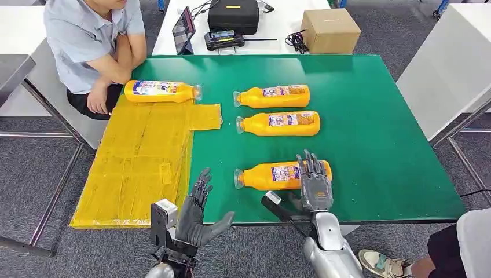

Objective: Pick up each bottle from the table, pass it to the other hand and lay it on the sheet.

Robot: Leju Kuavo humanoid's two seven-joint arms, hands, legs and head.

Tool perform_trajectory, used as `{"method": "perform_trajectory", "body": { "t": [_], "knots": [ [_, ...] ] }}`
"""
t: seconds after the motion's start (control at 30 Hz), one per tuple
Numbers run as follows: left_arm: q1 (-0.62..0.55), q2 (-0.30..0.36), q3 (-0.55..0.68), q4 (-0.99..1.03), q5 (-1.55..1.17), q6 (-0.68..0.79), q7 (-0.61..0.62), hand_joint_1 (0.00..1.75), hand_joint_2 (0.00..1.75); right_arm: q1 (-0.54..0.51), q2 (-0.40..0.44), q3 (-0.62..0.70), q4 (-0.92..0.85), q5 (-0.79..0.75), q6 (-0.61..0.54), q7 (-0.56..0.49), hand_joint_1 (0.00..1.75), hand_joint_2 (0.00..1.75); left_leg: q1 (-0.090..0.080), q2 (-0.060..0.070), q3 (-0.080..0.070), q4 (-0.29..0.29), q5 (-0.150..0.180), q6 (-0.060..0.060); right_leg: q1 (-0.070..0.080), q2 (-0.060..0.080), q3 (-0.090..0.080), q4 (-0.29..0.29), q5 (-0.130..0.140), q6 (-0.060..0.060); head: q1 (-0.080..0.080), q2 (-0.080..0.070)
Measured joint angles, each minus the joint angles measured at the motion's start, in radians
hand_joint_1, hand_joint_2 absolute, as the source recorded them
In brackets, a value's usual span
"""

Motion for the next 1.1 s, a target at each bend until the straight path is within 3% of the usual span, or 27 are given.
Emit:
{"method": "perform_trajectory", "body": {
  "t": [0.27,0.67,0.7,0.73,0.8,1.1],
  "knots": [
    [0.000,0.008,-0.018,0.006,0.016,-0.020,0.014,0.00,1.75,-0.033,-0.037,0.082,0.034,0.053,-0.001,0.057,0.00,1.75,0.000,0.000,0.001,0.000,0.000,0.000,0.000,0.000,0.001,0.000,0.000,0.000,0.000,0.000],
    [-0.006,0.008,-0.032,0.018,0.039,-0.043,0.029,0.00,1.75,-0.094,-0.063,0.143,0.082,0.010,0.001,0.082,0.00,1.75,0.000,0.000,0.000,0.000,0.000,0.000,0.000,0.000,0.001,0.000,0.000,0.000,0.000,0.000],
    [-0.006,0.008,-0.034,0.020,0.040,-0.045,0.029,0.00,1.75,-0.098,-0.063,0.145,0.092,0.004,0.002,0.081,0.16,1.75,0.000,0.000,0.000,0.000,0.000,0.000,0.000,0.000,0.001,0.000,0.000,0.000,0.000,0.000],
    [-0.007,0.008,-0.035,0.021,0.040,-0.046,0.029,0.00,1.75,-0.102,-0.064,0.147,0.101,0.000,0.003,0.080,1.43,1.75,0.000,0.000,0.000,0.000,0.000,0.000,0.000,0.000,0.001,0.000,0.000,0.000,0.000,0.000],
    [-0.008,0.008,-0.038,0.023,0.040,-0.046,0.030,0.00,1.75,-0.108,-0.064,0.152,0.112,-0.016,0.013,0.075,1.73,1.75,0.000,0.000,0.000,0.000,0.000,0.000,0.000,0.000,0.001,0.000,0.000,0.000,0.000,0.000],
    [-0.009,0.008,-0.039,0.023,0.038,-0.046,0.029,0.00,1.75,-0.132,-0.071,0.161,0.154,-0.102,0.093,0.049,1.75,1.75,0.000,0.000,0.001,0.000,0.000,0.000,0.000,0.000,0.001,0.000,0.000,0.000,0.000,0.000]
  ]
}}
